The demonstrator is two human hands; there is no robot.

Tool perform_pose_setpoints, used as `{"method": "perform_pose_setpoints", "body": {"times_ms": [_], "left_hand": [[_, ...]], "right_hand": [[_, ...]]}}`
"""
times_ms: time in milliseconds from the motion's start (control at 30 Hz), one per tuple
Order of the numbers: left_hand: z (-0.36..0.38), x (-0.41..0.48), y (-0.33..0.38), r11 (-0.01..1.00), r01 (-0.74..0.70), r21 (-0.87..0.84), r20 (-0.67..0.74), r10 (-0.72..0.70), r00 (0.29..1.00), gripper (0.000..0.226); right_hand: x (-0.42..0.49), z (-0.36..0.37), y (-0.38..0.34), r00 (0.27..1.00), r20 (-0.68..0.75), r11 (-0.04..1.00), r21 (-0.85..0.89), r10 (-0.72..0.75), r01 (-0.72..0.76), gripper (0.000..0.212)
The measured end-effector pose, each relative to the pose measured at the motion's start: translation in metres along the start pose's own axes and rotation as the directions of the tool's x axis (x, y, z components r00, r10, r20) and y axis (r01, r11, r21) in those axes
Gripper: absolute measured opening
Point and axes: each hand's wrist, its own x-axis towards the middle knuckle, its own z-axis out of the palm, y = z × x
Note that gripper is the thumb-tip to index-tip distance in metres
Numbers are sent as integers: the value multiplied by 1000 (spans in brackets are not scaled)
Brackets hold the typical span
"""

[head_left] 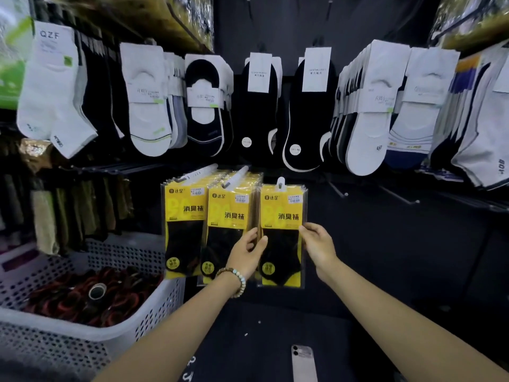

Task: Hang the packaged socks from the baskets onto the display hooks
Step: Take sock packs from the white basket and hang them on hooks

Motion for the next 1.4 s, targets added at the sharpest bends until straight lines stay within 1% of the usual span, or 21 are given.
{"method": "perform_pose_setpoints", "body": {"times_ms": [67,133,167,233,300,333,433,500,567,633,667,733,767,833,933,1033,1133,1200,1267,1300,1400], "left_hand": [[1,-14,-13,999,23,29,46,-24,999,58],[4,-33,-29,996,29,82,96,-37,995,59],[6,-45,-38,994,36,101,119,-47,992,59],[13,-74,-61,990,64,122,164,-83,983,58],[24,-108,-87,984,94,153,225,-127,966,55],[30,-125,-102,979,112,172,258,-155,954,54],[51,-180,-145,952,226,205,306,-282,909,48],[61,-211,-169,929,324,176,312,-365,877,36],[67,-233,-189,913,349,212,329,-403,854,22],[69,-249,-206,888,342,309,350,-440,827,25],[70,-255,-213,858,364,362,352,-487,799,32],[73,-267,-226,776,424,468,322,-596,735,50],[75,-272,-230,753,439,490,320,-624,713,54],[83,-280,-234,753,447,484,349,-634,690,59],[87,-285,-233,748,449,489,353,-640,682,61],[88,-288,-234,761,481,435,351,-635,688,58],[88,-289,-228,766,584,270,360,-643,677,57],[89,-287,-224,765,602,228,355,-641,680,57],[90,-283,-221,766,592,248,339,-642,688,61],[89,-281,-220,754,612,238,332,-655,678,67],[85,-266,-209,711,695,109,309,-688,656,72]], "right_hand": [[-13,-16,16,998,52,999,-46,31,-29,38],[-32,-36,35,991,109,994,-92,74,-64,41],[-43,-47,46,988,125,990,-116,95,-81,39],[-67,-70,71,980,138,980,-160,140,-118,29],[-96,-87,99,962,166,962,-203,218,-183,18],[-110,-95,113,946,179,945,-239,270,-224,16],[-154,-116,162,893,159,860,-381,422,-339,18],[-179,-129,194,862,134,791,-485,490,-374,24],[-200,-139,219,830,134,703,-614,542,-359,33],[-214,-144,237,790,168,620,-720,590,-310,45],[-220,-142,243,766,190,600,-744,613,-295,53],[-230,-134,253,726,226,589,-753,649,-292,67],[-234,-128,257,708,236,589,-748,666,-305,76],[-239,-116,262,687,242,605,-715,685,-352,89],[-243,-107,267,689,231,660,-596,687,-458,95],[-245,-102,270,699,213,677,-546,683,-494,92],[-242,-100,269,729,189,695,-524,658,-492,78],[-239,-100,266,746,181,706,-520,640,-480,75],[-233,-98,259,775,191,746,-479,603,-463,77],[-231,-96,254,785,204,769,-445,585,-458,78],[-227,-92,236,816,240,817,-408,527,-408,72]]}}
